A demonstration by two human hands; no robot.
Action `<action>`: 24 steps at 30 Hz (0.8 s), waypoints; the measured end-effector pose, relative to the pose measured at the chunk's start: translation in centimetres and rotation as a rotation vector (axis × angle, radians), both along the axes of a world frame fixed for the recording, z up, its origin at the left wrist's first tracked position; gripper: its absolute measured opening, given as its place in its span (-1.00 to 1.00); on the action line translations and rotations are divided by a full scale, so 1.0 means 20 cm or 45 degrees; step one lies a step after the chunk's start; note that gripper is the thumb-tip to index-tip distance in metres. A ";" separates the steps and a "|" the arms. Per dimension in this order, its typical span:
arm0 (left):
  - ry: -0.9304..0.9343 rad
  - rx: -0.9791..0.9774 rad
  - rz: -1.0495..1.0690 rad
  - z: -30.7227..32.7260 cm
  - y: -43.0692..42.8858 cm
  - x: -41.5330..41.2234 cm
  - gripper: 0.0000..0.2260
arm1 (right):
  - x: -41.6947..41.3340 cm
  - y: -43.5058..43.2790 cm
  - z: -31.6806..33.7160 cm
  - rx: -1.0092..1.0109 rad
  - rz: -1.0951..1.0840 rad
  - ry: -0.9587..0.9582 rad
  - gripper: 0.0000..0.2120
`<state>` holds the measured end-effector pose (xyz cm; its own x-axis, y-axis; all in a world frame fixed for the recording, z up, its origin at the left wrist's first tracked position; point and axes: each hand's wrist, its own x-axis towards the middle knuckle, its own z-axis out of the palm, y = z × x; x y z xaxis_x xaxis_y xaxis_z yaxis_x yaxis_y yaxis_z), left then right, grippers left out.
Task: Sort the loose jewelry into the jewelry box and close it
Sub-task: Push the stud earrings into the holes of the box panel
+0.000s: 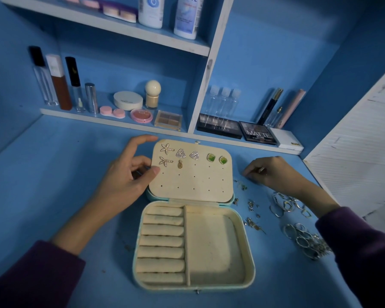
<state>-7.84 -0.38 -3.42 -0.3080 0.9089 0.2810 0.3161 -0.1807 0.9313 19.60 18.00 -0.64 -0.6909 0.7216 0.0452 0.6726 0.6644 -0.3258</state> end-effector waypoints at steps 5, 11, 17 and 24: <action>0.013 -0.002 0.001 0.00 0.00 0.00 -0.52 | 0.00 0.01 0.00 0.015 0.033 -0.017 -0.84; 0.020 0.000 0.004 0.00 0.00 0.00 -0.51 | 0.00 0.00 0.00 0.009 0.058 -0.001 -0.83; 0.019 -0.008 -0.006 0.00 0.00 0.00 -0.51 | -0.01 0.00 0.00 -0.026 0.014 0.056 -0.84; 0.026 0.010 0.001 0.00 0.00 0.00 -0.51 | -0.01 0.01 -0.02 -0.018 0.014 0.031 -0.88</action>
